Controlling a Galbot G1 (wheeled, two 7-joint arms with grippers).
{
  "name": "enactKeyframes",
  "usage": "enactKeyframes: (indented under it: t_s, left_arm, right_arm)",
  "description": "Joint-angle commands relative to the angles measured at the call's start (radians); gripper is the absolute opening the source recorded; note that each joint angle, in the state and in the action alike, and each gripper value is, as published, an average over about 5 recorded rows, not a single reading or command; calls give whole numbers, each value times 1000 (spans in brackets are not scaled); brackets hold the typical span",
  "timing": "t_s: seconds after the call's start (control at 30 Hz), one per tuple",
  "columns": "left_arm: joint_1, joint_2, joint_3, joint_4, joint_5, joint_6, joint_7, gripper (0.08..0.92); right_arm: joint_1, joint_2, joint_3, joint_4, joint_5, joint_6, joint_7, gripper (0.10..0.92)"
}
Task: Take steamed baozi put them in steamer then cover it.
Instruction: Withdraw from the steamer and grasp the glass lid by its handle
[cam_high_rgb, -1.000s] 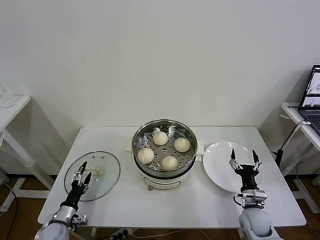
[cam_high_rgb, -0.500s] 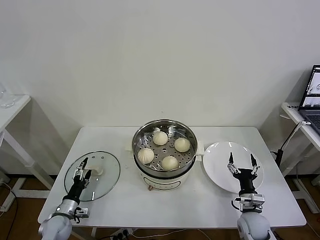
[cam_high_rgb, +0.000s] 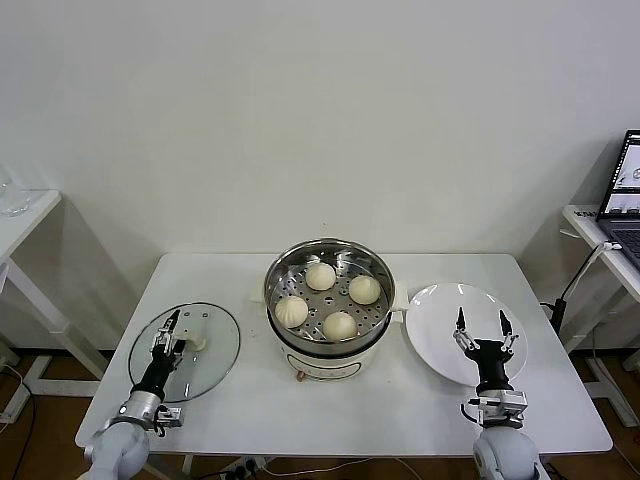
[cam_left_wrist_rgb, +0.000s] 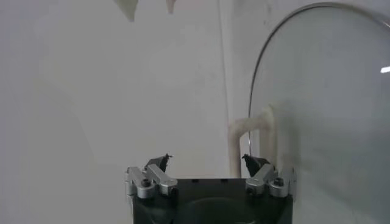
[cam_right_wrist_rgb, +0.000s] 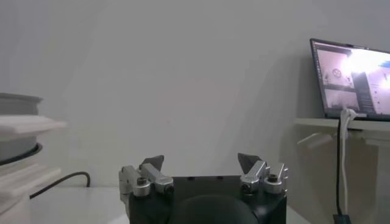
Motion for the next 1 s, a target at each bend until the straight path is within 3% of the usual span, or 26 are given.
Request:
enactKeyframes:
  t_s: [0.03, 0.2, 0.73, 0.87, 1.0]
  left_arm:
    - [-18, 0, 13, 23, -7, 3, 9, 821]
    - [-25, -1, 14, 43, -5, 5, 23, 754]
    - [-39, -12, 8, 70, -38, -5, 21, 288]
    - [-21, -4, -8, 5, -83, -5, 21, 203]
    - [25, 14, -49, -136, -145, 22, 41, 192]
  right_arm:
    - [0, 3, 0, -2, -5, 1, 0, 823]
    - [4, 1, -1, 1, -8, 1, 1, 823]
    - [4, 11, -11, 6, -22, 5, -2, 823]
    - [3, 12, -11, 6, -24, 7, -4, 823]
    - [3, 12, -11, 8, -25, 9, -4, 823]
